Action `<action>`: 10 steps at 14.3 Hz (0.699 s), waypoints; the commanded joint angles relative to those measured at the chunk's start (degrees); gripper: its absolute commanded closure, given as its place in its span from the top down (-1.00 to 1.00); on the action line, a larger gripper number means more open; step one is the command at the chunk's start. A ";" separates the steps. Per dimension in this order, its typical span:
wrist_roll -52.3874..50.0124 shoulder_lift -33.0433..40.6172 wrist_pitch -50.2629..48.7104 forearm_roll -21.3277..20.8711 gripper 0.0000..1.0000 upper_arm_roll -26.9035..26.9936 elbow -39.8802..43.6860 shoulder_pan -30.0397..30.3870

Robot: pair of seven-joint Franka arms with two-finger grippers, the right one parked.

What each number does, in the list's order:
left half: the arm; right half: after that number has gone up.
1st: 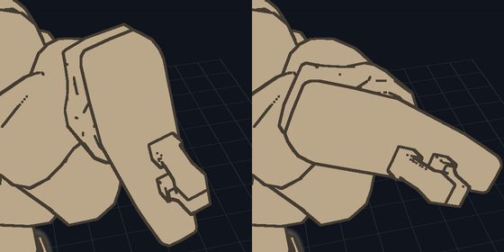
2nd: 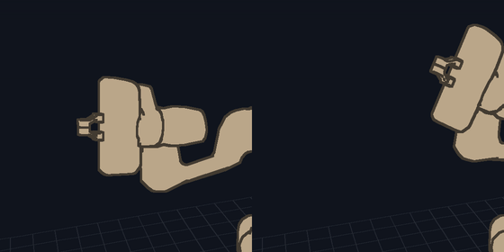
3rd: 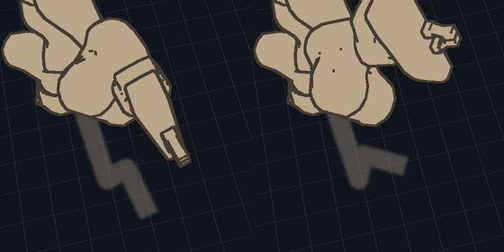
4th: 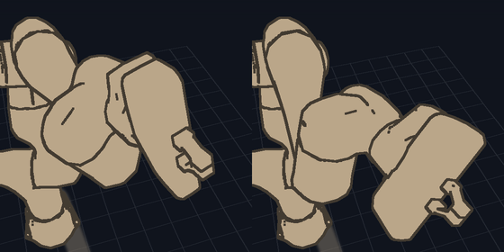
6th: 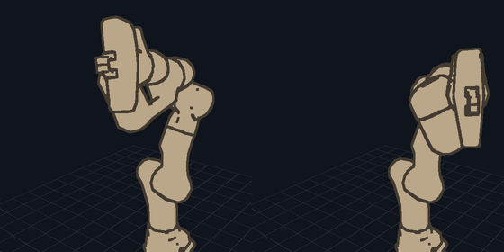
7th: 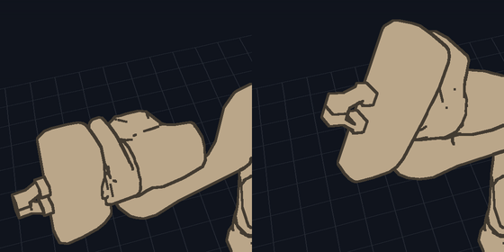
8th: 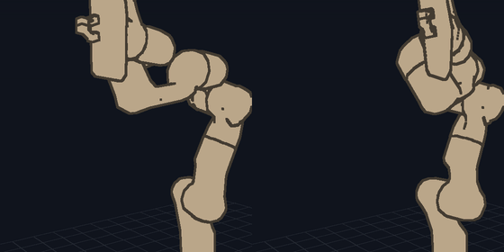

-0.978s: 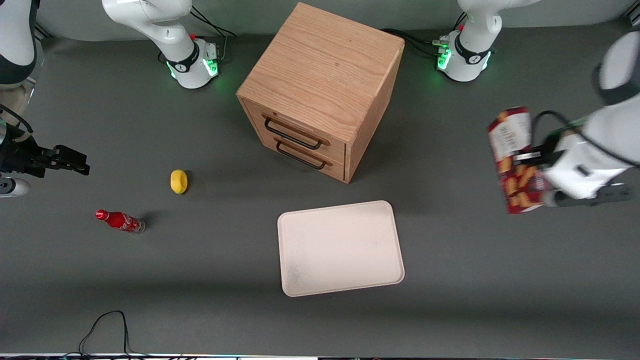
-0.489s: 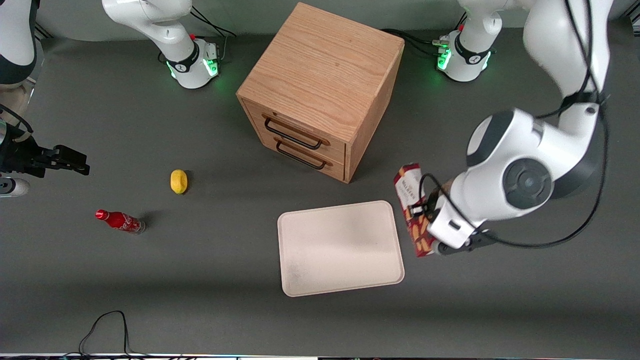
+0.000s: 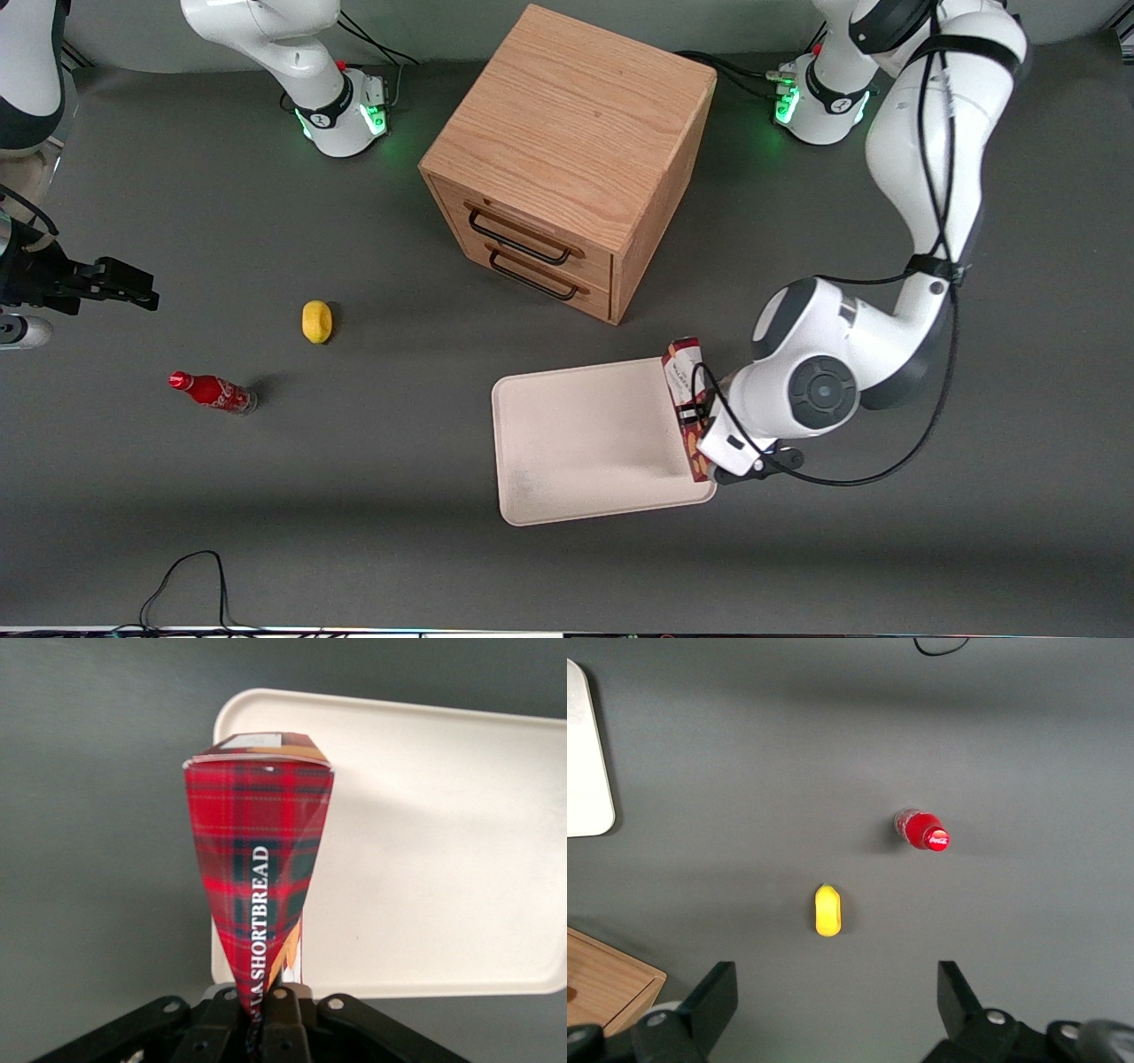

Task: Place red cookie box on tray
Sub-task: 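Carry the box with the left gripper over the white tray's edge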

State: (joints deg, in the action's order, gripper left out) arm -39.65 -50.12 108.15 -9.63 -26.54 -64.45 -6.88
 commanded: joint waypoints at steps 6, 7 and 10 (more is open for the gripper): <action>-1.31 -0.94 5.05 -1.97 -1.00 3.07 -2.61 -2.61; -1.22 -0.94 5.32 -2.05 -1.00 3.33 -2.70 -2.61; -1.30 -1.29 6.20 -1.97 -0.59 3.77 -3.05 -2.61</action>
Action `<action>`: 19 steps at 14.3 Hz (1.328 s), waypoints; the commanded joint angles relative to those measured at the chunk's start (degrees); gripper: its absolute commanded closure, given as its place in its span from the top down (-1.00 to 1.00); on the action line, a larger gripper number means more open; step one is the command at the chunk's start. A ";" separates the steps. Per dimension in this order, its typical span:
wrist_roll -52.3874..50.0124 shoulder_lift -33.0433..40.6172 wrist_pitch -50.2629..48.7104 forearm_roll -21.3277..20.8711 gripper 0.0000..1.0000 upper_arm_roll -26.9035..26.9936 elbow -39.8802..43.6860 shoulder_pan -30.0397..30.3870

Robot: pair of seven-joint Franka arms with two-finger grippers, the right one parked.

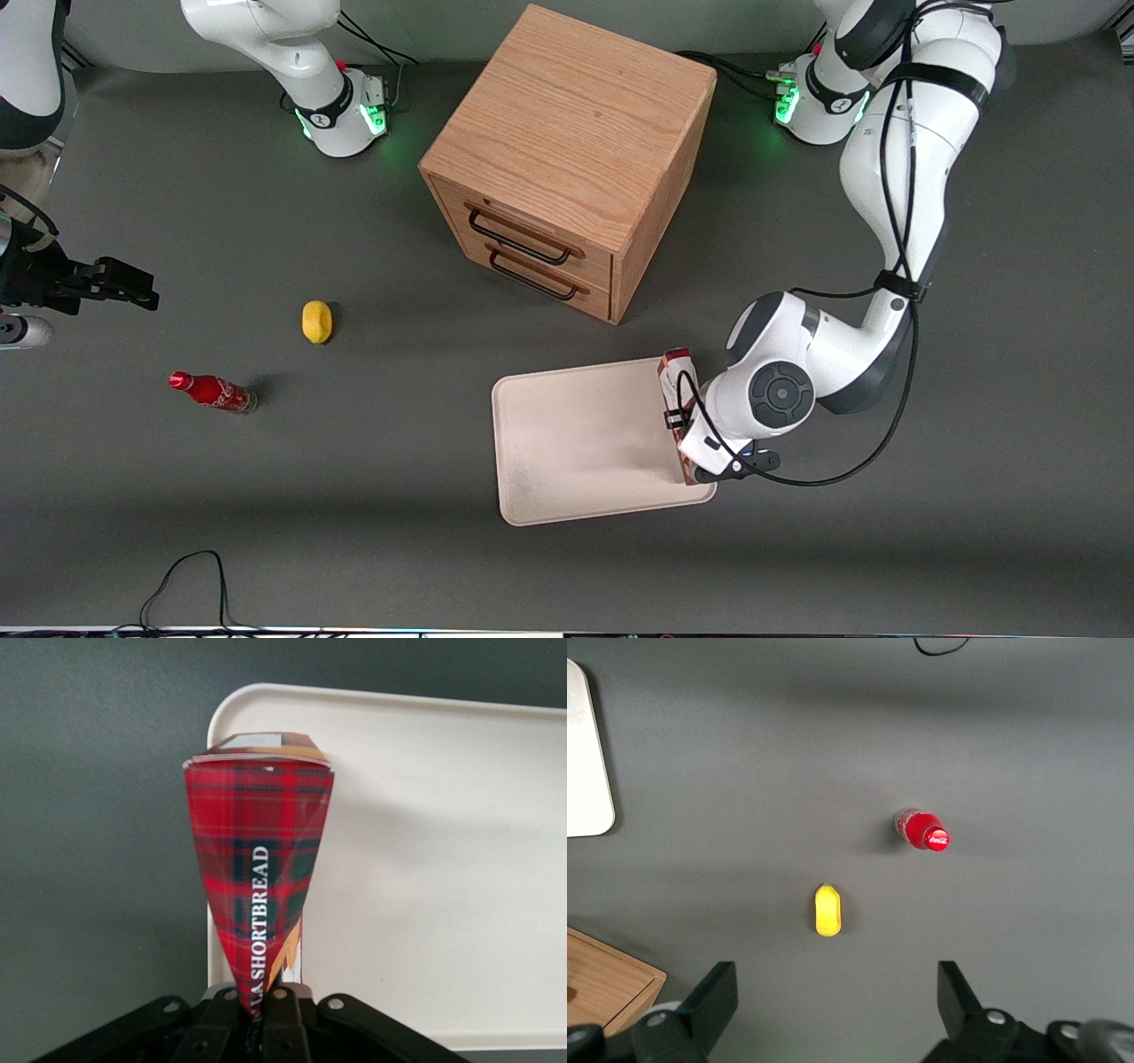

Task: Place red cookie box on tray
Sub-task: 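Lower the box onto the tray and open the left gripper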

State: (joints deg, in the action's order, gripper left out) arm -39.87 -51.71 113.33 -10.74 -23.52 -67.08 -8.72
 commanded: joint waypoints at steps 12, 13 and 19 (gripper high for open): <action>-0.57 4.32 -2.83 -1.03 1.00 0.75 -0.33 1.59; -0.04 5.90 -7.38 -1.03 1.00 0.67 -0.16 2.03; 5.48 22.41 -26.12 0.46 1.00 0.23 -4.45 7.12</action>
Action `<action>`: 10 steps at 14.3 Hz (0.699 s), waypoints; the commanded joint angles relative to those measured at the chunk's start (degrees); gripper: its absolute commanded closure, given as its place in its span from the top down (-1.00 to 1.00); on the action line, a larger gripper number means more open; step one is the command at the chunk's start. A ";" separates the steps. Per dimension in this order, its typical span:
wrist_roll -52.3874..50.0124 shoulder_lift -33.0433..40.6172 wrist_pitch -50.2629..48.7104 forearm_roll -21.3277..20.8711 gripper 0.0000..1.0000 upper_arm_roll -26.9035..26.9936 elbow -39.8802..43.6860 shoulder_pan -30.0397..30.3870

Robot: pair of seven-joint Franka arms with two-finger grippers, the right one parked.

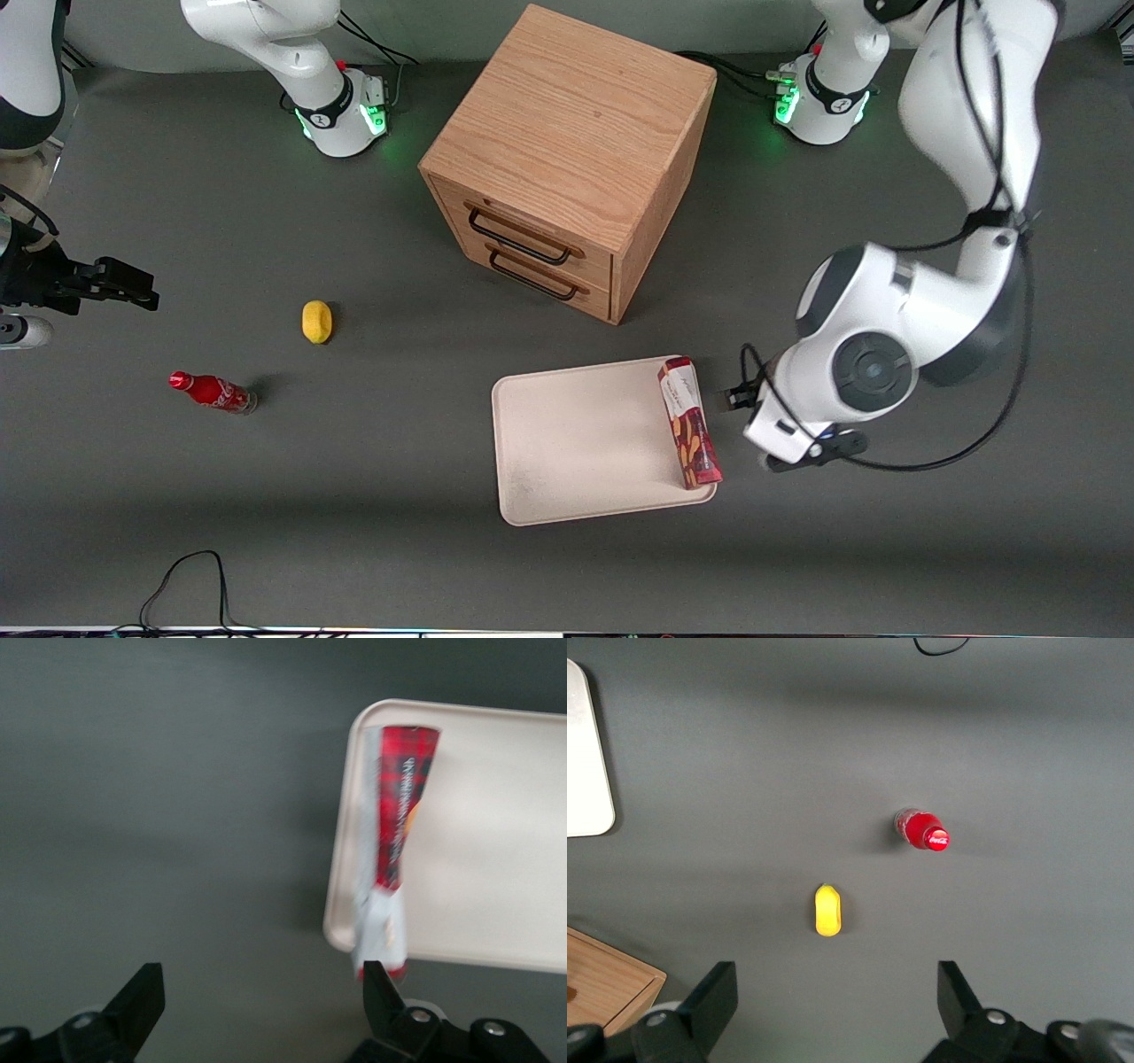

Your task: Place red cookie box on tray

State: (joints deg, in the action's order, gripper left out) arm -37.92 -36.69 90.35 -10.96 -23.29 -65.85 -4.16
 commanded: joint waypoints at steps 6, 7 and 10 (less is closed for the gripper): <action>19.97 23.83 -6.85 4.01 1.00 0.52 -19.55 14.53; 22.26 26.20 -6.94 4.89 1.00 2.78 -21.49 14.27; 31.92 33.24 -5.63 8.93 1.00 18.75 -27.91 7.18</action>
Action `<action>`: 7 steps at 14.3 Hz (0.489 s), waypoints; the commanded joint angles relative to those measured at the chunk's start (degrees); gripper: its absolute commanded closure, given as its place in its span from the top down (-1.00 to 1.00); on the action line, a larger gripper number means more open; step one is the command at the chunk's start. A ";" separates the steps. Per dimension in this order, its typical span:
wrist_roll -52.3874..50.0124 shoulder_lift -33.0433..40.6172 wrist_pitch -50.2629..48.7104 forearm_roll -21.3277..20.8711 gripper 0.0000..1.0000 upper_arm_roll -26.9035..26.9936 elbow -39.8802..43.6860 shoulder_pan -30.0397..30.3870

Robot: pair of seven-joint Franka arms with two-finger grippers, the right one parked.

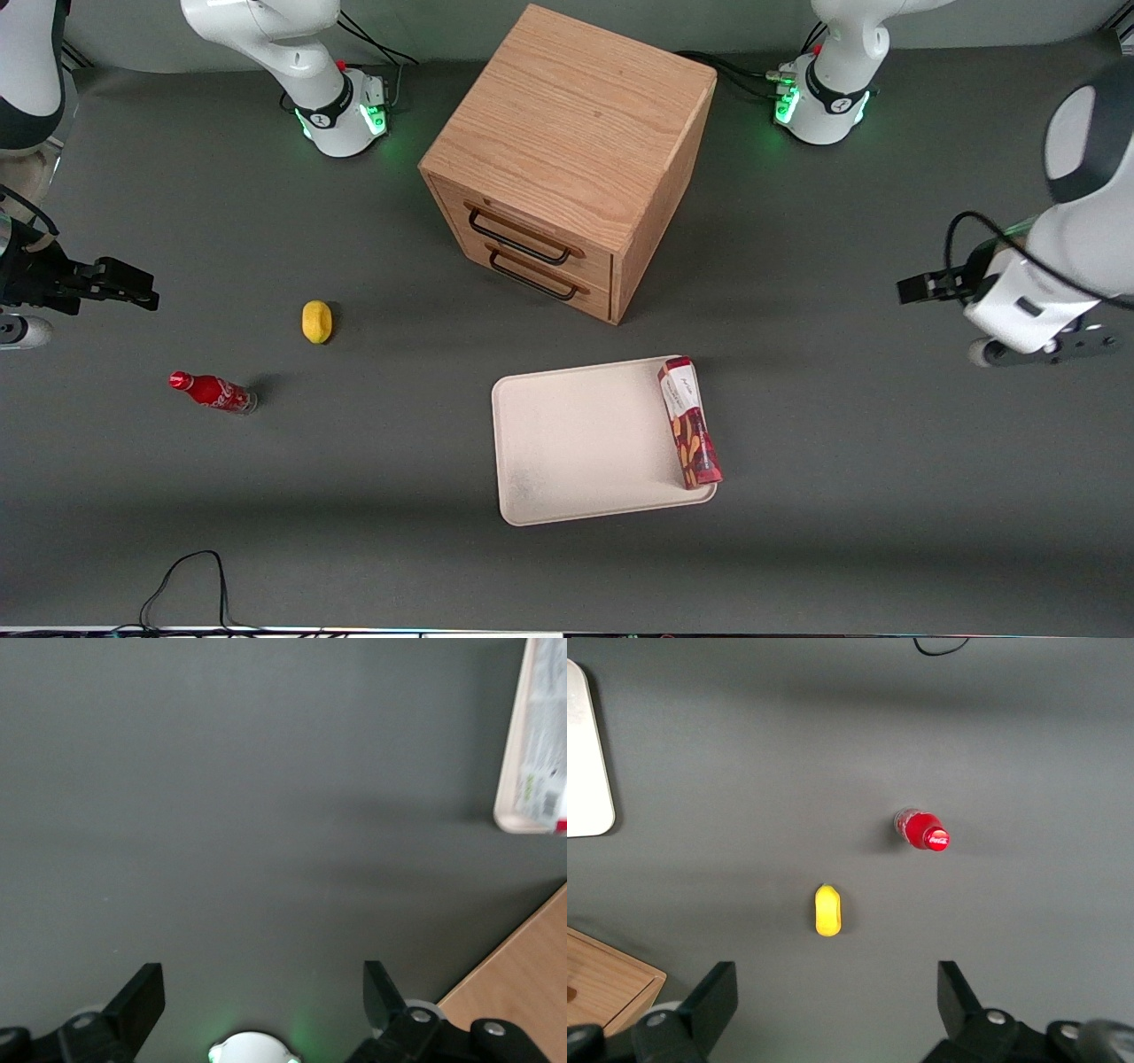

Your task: Place red cookie box on tray

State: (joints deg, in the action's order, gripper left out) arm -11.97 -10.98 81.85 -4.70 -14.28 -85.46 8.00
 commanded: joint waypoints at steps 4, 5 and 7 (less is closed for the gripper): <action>8.63 18.15 10.15 2.59 1.00 17.18 -21.56 -8.71; 8.63 19.75 10.95 2.16 1.00 17.18 -23.42 -8.62; 8.54 21.25 10.26 1.89 1.00 17.26 -23.62 -8.53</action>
State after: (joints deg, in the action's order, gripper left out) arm -3.71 5.85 90.40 -2.72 1.99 -104.78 1.04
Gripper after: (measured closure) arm 0.000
